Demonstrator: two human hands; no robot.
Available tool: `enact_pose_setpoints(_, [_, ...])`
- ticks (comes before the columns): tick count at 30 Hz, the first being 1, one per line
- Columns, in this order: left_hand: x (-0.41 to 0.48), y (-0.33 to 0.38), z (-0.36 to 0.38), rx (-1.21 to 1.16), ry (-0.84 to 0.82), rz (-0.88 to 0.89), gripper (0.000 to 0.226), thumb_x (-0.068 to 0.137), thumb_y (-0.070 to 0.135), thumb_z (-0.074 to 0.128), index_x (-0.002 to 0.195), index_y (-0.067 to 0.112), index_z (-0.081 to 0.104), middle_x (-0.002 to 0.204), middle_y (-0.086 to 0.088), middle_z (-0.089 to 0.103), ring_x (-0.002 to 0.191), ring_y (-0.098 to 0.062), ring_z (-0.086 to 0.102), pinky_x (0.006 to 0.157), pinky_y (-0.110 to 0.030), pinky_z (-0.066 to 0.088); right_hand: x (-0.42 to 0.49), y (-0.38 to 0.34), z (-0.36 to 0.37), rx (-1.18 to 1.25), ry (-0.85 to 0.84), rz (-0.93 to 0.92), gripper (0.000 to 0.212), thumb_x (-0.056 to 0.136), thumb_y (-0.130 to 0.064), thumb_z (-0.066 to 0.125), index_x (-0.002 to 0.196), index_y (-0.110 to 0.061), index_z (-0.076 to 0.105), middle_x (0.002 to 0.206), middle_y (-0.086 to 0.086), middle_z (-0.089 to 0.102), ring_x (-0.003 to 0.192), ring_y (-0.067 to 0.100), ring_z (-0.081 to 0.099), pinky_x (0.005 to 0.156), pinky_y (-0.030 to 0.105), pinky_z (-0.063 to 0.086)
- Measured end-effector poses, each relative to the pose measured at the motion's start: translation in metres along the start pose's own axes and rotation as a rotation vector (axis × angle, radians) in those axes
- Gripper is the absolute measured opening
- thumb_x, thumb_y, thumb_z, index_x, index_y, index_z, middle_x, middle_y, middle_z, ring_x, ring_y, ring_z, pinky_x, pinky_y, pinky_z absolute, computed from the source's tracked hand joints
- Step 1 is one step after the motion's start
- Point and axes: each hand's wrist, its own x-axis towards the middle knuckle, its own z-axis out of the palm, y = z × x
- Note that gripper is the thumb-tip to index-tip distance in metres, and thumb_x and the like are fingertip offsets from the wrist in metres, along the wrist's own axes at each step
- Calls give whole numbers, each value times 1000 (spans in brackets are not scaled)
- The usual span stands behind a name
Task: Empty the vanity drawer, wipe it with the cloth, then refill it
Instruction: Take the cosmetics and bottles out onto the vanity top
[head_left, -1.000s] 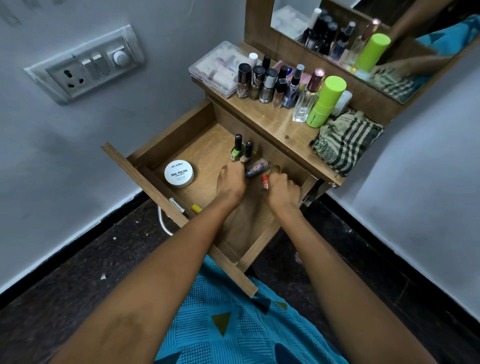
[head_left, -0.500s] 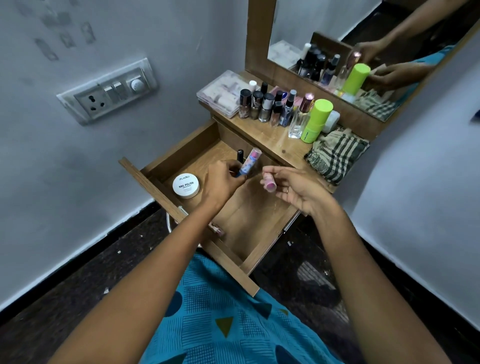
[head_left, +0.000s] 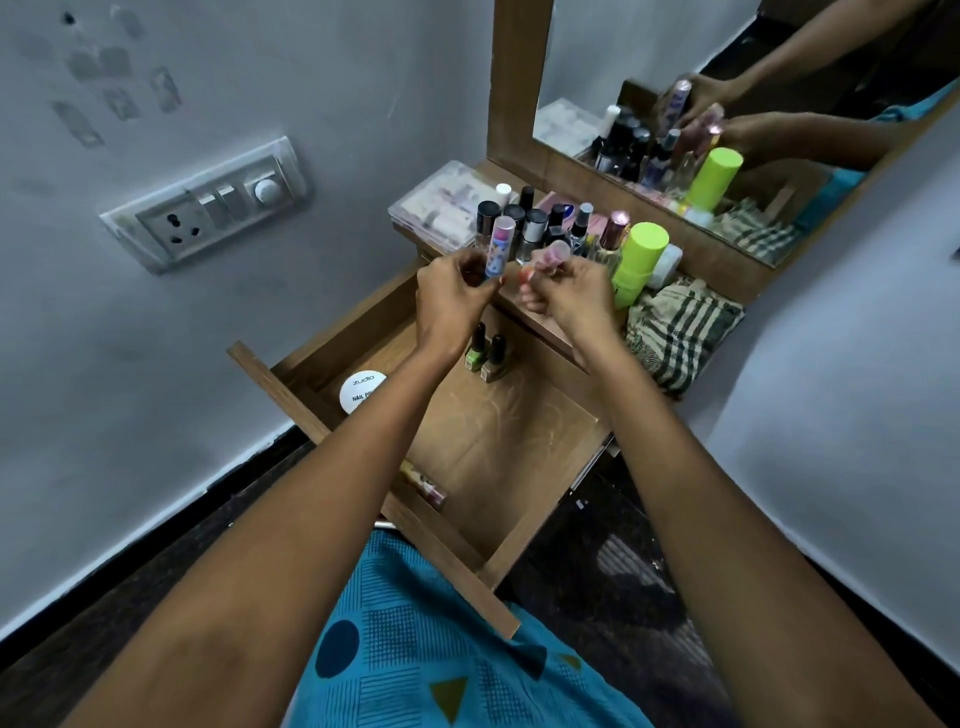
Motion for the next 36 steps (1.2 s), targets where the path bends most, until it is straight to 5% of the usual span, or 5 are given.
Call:
enact_pose_setpoints(6, [10,-9,9,-60,16,-22,26,78,10,71,103,3,69,97,-10,72,86,-12,65,78,-21,50,28,18,14,-263,69,-101,8,88,-6,57,84,-3,62,56,-2,53,36,-3,48,42,14,40])
enact_pose_setpoints(10, [14,-16,11,-56,3,-24,26,78,6,69,104,2,68,99,-11,71,89,-15,65,80,-22,51,35,30,18,-391,107,-143,12,87,-11,60,91,-2,66,65,3,60,60,15,57,61,33,48])
enact_pose_setpoints(14, [18,-20,13,-70,27,-19,26,77,5,70,104,3,68,98,-10,71,85,-11,64,73,-13,48,35,34,21,-495,157,-200,15,85,-15,64,96,-7,68,72,2,64,64,11,58,50,18,40])
enact_pose_setpoints(19, [25,-23,17,-80,43,-9,27,77,7,71,103,2,68,100,-11,71,85,-9,63,72,-7,47,38,34,27,-614,249,-228,17,85,-28,63,96,-16,69,83,5,73,77,21,66,65,28,48])
enact_pose_setpoints(36, [8,-38,-5,-4,6,2,22,79,-7,62,100,0,66,90,-3,64,76,-2,57,67,0,45,22,42,21,-469,241,-213,20,82,-16,67,101,-7,67,87,10,72,74,18,66,68,33,56])
